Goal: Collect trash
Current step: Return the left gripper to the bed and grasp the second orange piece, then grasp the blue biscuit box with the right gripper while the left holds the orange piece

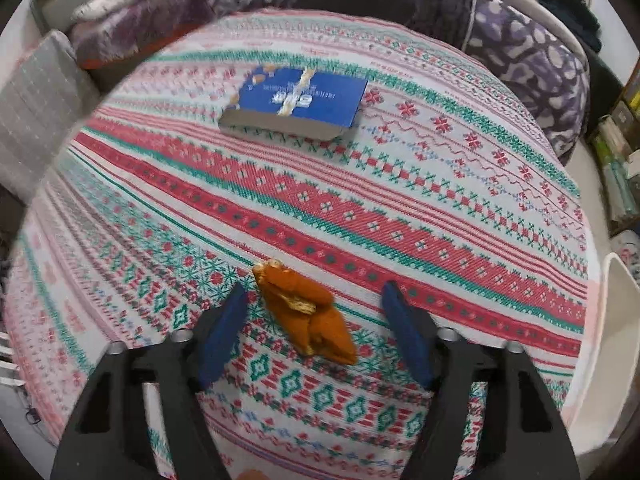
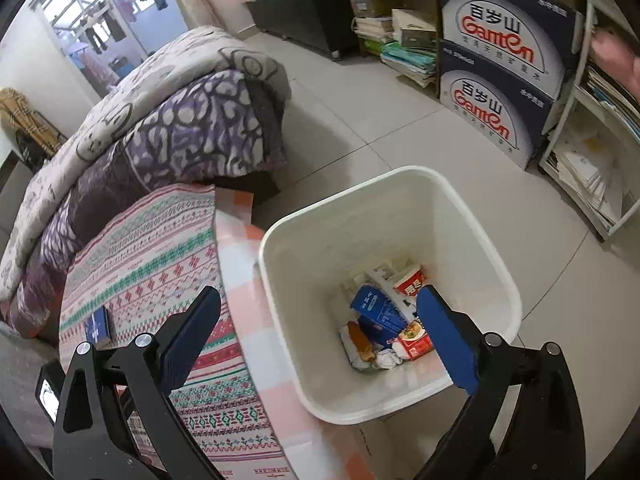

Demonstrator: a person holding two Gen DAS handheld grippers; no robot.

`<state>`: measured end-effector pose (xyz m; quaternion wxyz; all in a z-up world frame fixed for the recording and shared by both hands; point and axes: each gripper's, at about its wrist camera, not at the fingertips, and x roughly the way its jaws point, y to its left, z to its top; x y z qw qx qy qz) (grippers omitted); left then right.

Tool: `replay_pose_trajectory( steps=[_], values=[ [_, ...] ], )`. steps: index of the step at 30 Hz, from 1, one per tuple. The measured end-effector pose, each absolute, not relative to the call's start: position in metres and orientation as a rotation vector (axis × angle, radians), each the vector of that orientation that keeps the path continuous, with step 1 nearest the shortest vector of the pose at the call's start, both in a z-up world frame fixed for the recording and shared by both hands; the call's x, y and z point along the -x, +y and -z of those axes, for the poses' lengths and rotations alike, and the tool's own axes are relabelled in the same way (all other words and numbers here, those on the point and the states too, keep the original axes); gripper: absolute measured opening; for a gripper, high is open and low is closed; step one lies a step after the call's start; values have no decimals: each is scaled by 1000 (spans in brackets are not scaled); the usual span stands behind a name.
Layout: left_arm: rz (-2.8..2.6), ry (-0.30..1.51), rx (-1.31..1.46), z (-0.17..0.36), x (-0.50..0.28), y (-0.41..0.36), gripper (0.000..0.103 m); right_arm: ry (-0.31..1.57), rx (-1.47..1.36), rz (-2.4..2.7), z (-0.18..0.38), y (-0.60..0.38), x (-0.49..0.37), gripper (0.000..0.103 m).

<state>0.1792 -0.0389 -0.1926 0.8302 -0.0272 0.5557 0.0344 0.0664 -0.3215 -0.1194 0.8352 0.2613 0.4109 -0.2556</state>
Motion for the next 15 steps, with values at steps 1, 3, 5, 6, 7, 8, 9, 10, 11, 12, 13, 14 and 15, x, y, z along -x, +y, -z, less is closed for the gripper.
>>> replay_pose_trajectory(
  steps=[1,3,5,6,7,8,9,10,11,12,13,14,15],
  values=[
    [-53,1175,56,189,-177,-38,43,872,-548,533,121,-317,-69,94],
    [-3,1184,38,186,-175,-33,28,877,-532,503,124,-304,-76,94],
    [47,1212,82,183,-172,-22,25,890,-475,446,128,-284,-88,94],
    [60,1218,103,180,-169,-14,24,900,-424,413,131,-271,-96,94],
    [65,1214,118,174,-167,-4,24,907,-375,377,135,-258,-103,94],
    [66,1204,126,168,-166,5,24,911,-345,350,137,-249,-107,94],
    [66,1187,133,158,-164,17,24,920,-293,296,141,-232,-116,94],
    [67,1166,141,147,-163,30,24,924,-245,246,144,-218,-125,94],
    [70,1151,150,137,-162,42,24,921,-174,180,148,-198,-137,94],
    [72,1135,163,125,-162,58,24,913,-98,122,150,-178,-148,94],
    [70,1113,179,111,-160,75,24,907,-35,79,151,-164,-156,96],
    [62,1090,190,99,-158,87,24,901,68,17,154,-139,-168,96],
    [48,1062,201,87,-158,105,24,900,156,-42,156,-119,-178,96]
  ],
)
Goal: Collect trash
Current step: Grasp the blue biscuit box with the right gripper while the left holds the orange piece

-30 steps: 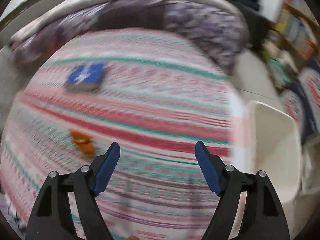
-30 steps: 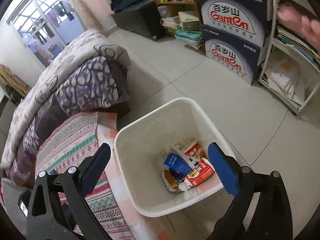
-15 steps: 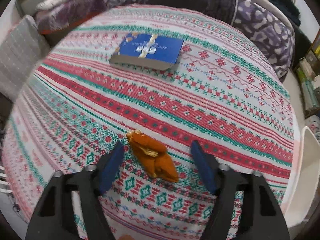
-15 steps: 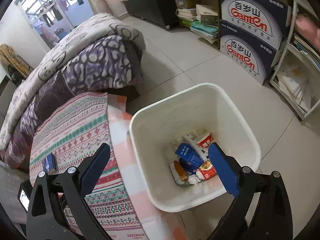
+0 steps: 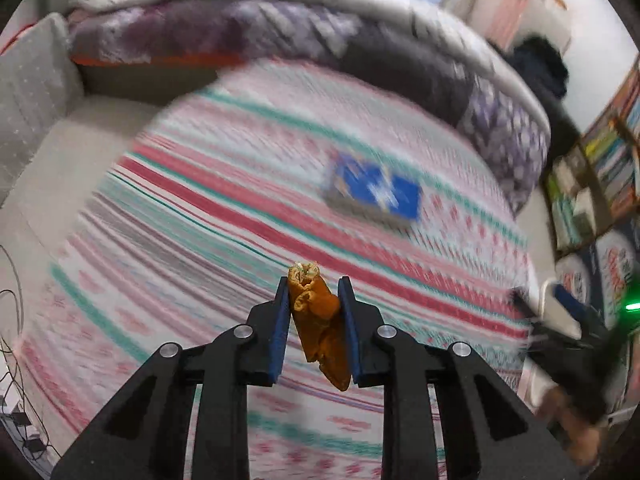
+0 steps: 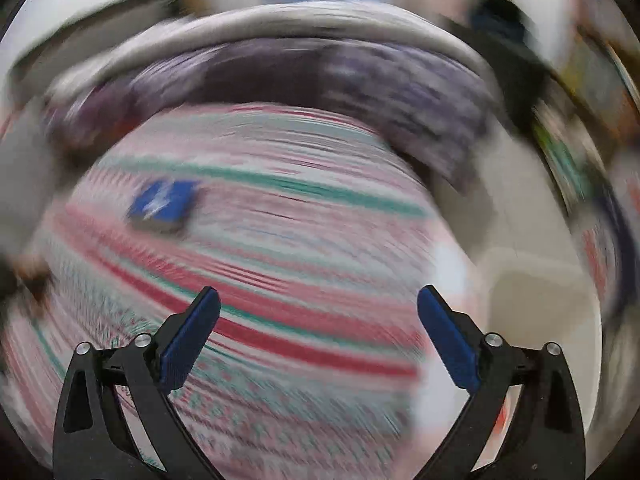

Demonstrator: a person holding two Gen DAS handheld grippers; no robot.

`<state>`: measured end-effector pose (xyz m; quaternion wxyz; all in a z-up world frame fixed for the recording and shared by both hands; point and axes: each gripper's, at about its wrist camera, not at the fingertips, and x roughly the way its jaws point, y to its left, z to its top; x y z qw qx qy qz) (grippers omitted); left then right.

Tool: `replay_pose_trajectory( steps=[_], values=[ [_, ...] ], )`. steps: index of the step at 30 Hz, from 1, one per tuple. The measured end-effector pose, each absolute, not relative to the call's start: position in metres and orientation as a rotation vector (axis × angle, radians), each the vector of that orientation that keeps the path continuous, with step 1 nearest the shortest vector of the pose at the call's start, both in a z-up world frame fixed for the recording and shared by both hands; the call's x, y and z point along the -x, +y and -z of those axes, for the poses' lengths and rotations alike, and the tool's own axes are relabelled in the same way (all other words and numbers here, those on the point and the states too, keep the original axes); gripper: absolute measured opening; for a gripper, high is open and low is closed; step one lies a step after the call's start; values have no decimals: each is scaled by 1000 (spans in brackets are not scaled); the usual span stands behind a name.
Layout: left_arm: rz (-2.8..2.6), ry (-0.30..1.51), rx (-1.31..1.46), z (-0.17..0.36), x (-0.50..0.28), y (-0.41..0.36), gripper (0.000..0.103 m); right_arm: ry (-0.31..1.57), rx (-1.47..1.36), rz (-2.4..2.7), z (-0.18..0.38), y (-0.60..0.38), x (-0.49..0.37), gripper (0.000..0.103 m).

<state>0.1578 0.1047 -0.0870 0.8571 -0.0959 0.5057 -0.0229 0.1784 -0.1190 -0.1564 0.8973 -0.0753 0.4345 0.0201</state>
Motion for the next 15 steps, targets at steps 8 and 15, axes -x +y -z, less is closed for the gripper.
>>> replay_pose_trajectory(
  steps=[8,15],
  values=[
    [-32,999,290,54,-163,178,24,959,550,-320,182,0,-264,96],
    [-7,1048,302,63,-166,186,25,1067,637,-398,198,26,-303,96]
  ],
)
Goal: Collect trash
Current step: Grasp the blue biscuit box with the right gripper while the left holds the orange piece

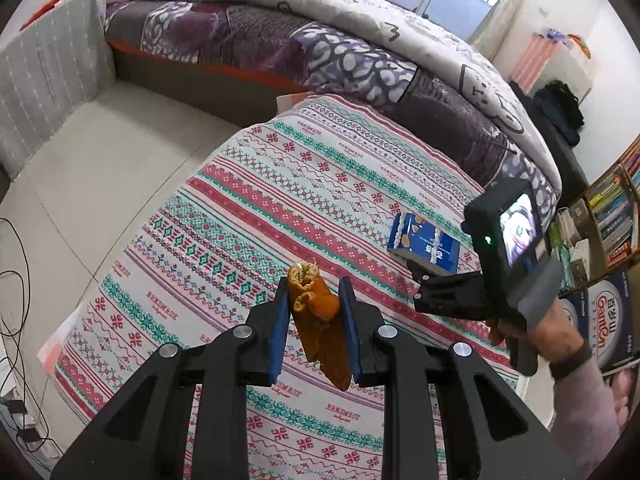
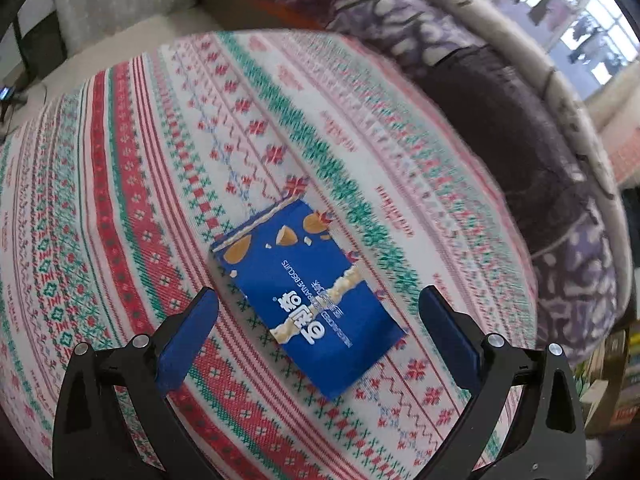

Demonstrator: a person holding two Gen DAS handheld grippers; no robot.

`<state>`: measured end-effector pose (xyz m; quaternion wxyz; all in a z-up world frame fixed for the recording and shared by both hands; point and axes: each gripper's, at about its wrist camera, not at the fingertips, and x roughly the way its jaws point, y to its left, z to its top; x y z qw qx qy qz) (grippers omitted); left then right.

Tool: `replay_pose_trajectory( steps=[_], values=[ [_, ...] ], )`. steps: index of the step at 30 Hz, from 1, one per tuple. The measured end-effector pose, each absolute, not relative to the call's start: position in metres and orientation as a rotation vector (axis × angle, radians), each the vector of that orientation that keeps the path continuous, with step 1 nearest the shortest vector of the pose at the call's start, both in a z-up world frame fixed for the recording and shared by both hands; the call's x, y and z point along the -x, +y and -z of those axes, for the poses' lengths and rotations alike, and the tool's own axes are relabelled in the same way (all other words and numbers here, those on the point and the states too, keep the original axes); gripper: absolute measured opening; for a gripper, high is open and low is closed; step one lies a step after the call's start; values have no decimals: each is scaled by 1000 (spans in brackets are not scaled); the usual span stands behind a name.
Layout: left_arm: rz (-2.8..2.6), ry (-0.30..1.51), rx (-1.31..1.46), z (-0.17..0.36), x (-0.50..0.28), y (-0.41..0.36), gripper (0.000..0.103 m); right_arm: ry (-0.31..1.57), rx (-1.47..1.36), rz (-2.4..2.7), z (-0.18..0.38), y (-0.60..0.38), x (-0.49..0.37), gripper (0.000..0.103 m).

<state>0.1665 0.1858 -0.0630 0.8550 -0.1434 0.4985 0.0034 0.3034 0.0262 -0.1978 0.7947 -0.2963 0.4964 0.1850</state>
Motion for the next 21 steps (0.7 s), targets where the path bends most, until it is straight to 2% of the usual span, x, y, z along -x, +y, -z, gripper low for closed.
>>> replay_pose_trajectory(
  steps=[3,5,6,10,21],
  values=[
    [-13,1046,294,64,-168,188,25,1109,662,-404,205,27,-309,95],
    [-14,1049,296,65,-169,191,25,1161,560,-458,203,23,-315,74],
    [-15,1051,298,65,-169,193,25,1186,500,-475,202,20,-316,59],
    [-19,1053,309,66,-169,196,25,1182,383,-422,193,9,-306,56],
    [-13,1006,272,57,-165,173,25,990,14,-149,122,-42,-236,56]
  ],
)
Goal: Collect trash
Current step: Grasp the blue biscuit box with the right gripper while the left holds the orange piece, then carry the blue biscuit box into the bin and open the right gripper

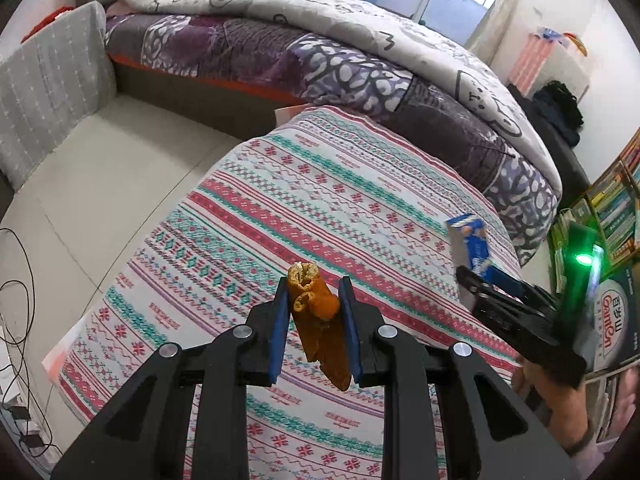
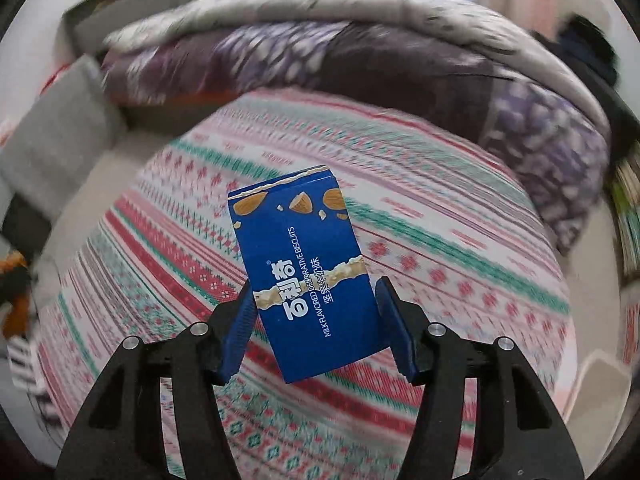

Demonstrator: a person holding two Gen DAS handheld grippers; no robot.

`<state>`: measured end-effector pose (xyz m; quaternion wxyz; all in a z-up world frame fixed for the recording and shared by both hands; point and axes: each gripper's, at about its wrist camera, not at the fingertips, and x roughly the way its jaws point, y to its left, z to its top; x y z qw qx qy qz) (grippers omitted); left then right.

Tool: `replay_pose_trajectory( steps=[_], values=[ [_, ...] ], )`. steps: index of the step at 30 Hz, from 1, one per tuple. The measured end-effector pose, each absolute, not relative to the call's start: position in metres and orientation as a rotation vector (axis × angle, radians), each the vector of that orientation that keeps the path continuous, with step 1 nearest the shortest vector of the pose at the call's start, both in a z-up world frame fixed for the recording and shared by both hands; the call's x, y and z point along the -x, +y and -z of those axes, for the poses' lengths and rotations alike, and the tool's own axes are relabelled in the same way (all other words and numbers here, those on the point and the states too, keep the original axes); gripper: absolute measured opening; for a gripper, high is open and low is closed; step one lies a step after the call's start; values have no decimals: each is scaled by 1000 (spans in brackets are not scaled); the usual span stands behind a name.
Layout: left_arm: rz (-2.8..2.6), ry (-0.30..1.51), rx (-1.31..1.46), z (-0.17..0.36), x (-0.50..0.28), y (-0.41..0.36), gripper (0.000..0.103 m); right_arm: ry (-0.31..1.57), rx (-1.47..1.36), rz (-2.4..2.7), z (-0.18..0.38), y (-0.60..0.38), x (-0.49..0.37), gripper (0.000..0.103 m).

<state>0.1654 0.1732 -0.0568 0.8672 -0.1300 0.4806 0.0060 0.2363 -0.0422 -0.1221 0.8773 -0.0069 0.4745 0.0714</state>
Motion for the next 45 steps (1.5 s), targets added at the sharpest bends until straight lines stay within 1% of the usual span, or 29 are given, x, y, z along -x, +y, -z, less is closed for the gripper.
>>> replay_pose_trajectory(
  steps=[8,12,21,28,41,44,45],
  values=[
    [54,935,253,46,-160,135,25,933,-204,-7,109,-88,-179,56],
    [97,935,217,47,-156,109,25,908,-279,46,105,-116,-151,56],
    [167,933,118,57,-143,51,25,845,-362,174,110,-182,-108,56],
    [202,949,102,67,-142,13,25,804,-407,273,105,-229,-90,56],
    [299,968,58,77,-132,-60,25,794,-535,483,106,-320,-54,57],
    [324,974,43,81,-129,-79,25,801,-577,545,109,-341,-45,59],
    [331,976,40,82,-129,-84,25,800,-591,560,109,-347,-40,64]
  ],
)
